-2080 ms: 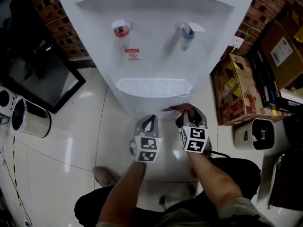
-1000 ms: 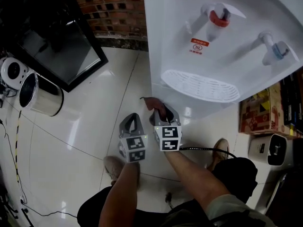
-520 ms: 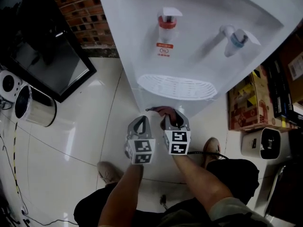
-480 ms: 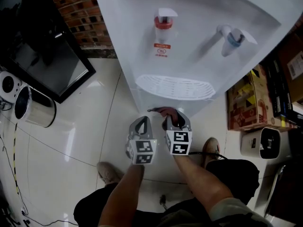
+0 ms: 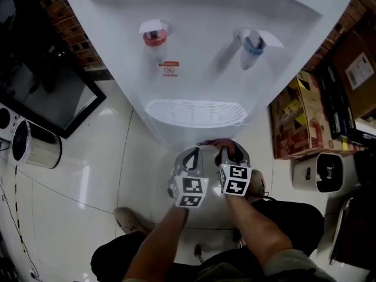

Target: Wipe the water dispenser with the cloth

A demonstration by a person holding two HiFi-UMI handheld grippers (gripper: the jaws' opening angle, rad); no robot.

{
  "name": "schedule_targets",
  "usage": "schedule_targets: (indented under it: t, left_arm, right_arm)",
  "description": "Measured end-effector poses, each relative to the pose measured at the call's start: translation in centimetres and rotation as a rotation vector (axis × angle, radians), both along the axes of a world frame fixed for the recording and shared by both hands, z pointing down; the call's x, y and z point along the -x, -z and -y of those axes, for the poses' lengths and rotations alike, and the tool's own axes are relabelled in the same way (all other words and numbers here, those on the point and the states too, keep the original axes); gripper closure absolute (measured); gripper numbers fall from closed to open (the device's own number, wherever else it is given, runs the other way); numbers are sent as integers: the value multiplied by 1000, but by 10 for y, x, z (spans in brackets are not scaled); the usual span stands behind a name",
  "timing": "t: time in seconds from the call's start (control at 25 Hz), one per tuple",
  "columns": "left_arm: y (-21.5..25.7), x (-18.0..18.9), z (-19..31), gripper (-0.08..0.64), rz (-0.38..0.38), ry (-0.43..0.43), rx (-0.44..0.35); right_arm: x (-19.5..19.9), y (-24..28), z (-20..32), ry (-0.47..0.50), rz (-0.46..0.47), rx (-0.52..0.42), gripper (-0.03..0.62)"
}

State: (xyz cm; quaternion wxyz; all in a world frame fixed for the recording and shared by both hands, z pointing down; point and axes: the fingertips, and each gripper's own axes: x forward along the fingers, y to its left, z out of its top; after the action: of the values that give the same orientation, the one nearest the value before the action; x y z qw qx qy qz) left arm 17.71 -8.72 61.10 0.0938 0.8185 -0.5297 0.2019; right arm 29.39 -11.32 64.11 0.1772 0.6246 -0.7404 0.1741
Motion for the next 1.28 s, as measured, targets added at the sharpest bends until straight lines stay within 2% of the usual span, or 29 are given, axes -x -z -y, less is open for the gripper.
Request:
schedule_targets:
  t: [0.16,0.4,0.6,0.72,0.84,1.0,1.12,1.2,1.28]
  left_arm:
    - [-12,-16,-1,560,3,-39,22]
    - [-27,-17,0,560,2,-49,53]
    - [-33,6,5,560,29,-12,76]
    - [-46,43,2,560,50,66,114]
    - [-55,92,-2,560,72,175,141]
    - [-53,157,-9,560,68,320,146]
    - [-56,192,-18,560,52,405,150]
    - [-63,208,-25,560,45,442,167]
    - [-72,219,-31,560,41,464,189]
  right_arm:
    - [-19,-8,4,-48,1,22,491]
    - [-19,-12,6,-47,-7,12,492]
    - [-23,-12,8,-47,-36,19,495]
    - [-18,-14,3,-58,-48,46,495]
    - [22,-23,-8,23,-48,69,495]
    - [117,-35,-21,232,-17,74,494]
    - [184,-42,-20,363,38,68,494]
    - [217,-49,-16,403,85,78,494]
    - [237,-60,-11,391,123,107,494]
